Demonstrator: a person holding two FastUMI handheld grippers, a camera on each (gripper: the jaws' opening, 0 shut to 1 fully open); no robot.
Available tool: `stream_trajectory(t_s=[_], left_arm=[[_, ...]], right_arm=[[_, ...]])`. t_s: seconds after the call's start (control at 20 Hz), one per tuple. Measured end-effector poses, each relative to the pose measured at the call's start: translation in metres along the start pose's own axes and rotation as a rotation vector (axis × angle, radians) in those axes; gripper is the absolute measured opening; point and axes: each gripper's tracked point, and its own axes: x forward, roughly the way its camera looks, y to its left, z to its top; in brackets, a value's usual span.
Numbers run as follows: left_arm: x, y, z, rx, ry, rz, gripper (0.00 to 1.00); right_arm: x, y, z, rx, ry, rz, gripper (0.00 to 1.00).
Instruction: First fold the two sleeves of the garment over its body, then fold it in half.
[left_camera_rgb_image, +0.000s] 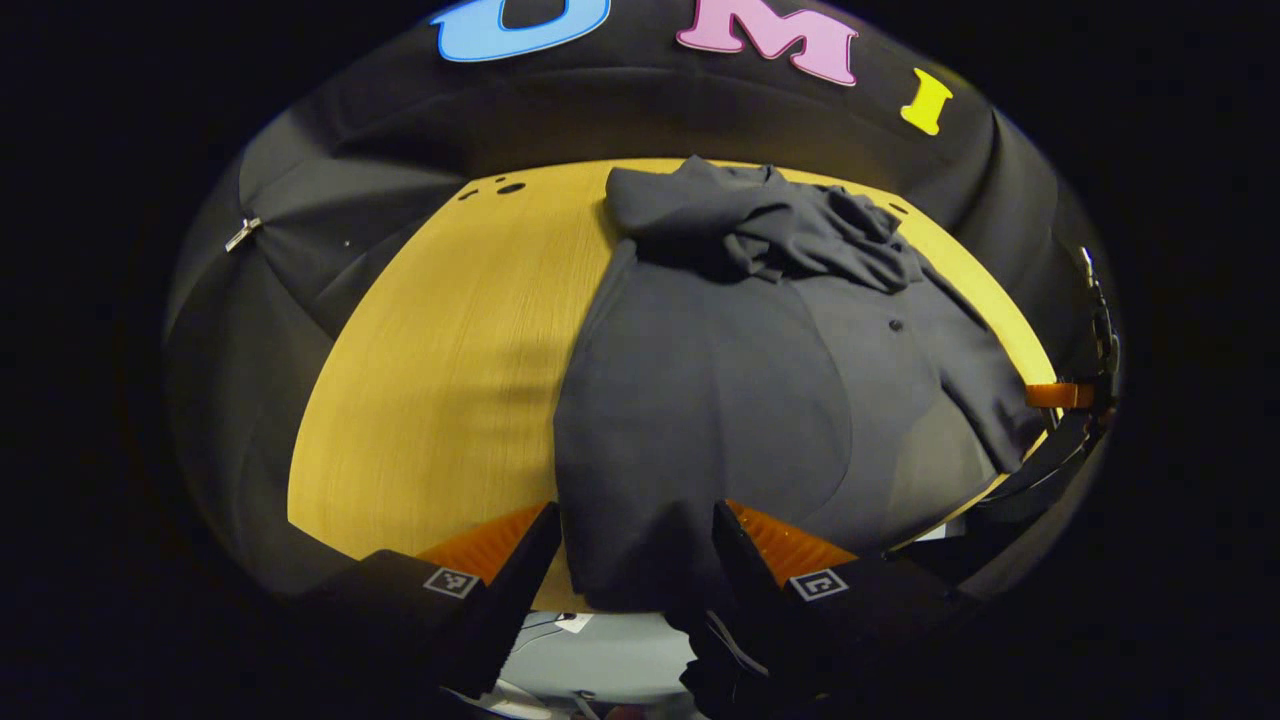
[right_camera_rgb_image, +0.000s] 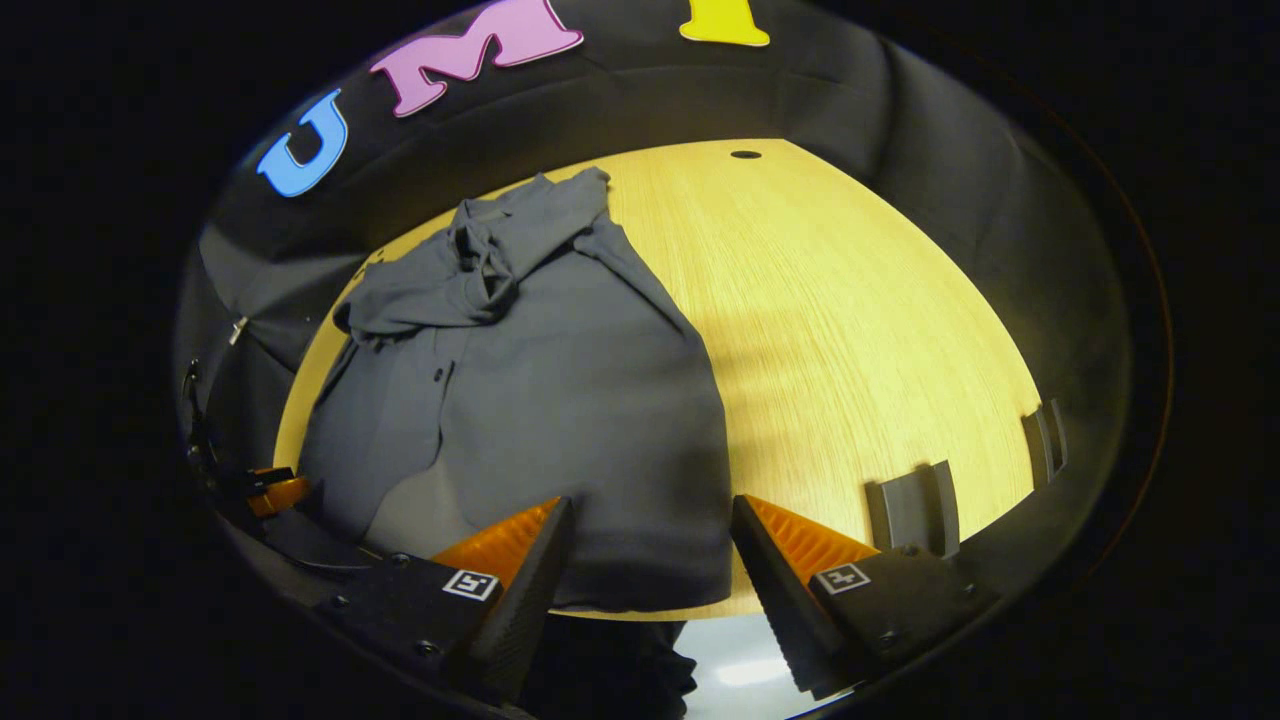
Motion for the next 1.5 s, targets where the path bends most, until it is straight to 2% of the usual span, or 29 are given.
stream_trajectory(t_s=[0.2,0.35,0.55,0.65,0.75,0.8,0.95,1.0,1.05,1.1,1.2,1.3,1.5], left_arm=[[0.009,0.002,-0.014,-0.011,0.047,-0.003,0.96],[0.011,0.002,-0.018,-0.016,0.076,-0.009,0.96],[0.012,0.0,-0.017,-0.016,0.118,-0.007,0.99],[0.014,-0.004,-0.017,-0.002,0.12,-0.018,0.98],[0.014,-0.014,-0.013,0.046,0.108,-0.053,0.82],[0.016,-0.023,-0.009,0.075,0.083,-0.092,0.64],[0.025,-0.029,0.004,0.027,0.036,-0.114,0.09],[0.028,-0.03,0.006,-0.001,0.042,-0.12,0.07],[0.027,-0.033,0.007,-0.012,0.051,-0.128,0.07],[0.027,-0.035,0.008,-0.002,0.058,-0.134,0.06],[0.027,-0.034,0.01,0.023,0.071,-0.136,0.06],[0.025,-0.033,0.013,0.004,0.077,-0.136,0.06],[0.007,-0.03,0.04,-0.063,0.013,-0.129,0.05]], right_arm=[[0.008,0.001,-0.007,-0.024,0.03,-0.006,0.98],[0.014,0.003,-0.003,-0.081,0.041,-0.016,0.97],[0.018,0.003,-0.006,-0.228,0.097,-0.064,0.95],[0.021,0.008,-0.007,-0.226,0.108,-0.064,0.98],[0.019,0.007,-0.004,-0.221,0.122,-0.066,0.96],[0.023,0.01,-0.004,-0.232,0.132,-0.044,0.91],[0.026,0.024,0.003,-0.219,0.085,0.023,0.11],[0.027,0.023,0.002,-0.199,0.077,0.029,0.12],[0.028,0.022,0.005,-0.18,0.074,0.035,0.09],[0.027,0.022,0.004,-0.158,0.07,0.038,0.06],[0.026,0.025,0.007,-0.131,0.069,0.033,0.06],[0.021,0.026,0.007,-0.133,0.066,0.033,0.05],[0.002,0.04,0.029,-0.089,-0.012,0.07,0.05]])
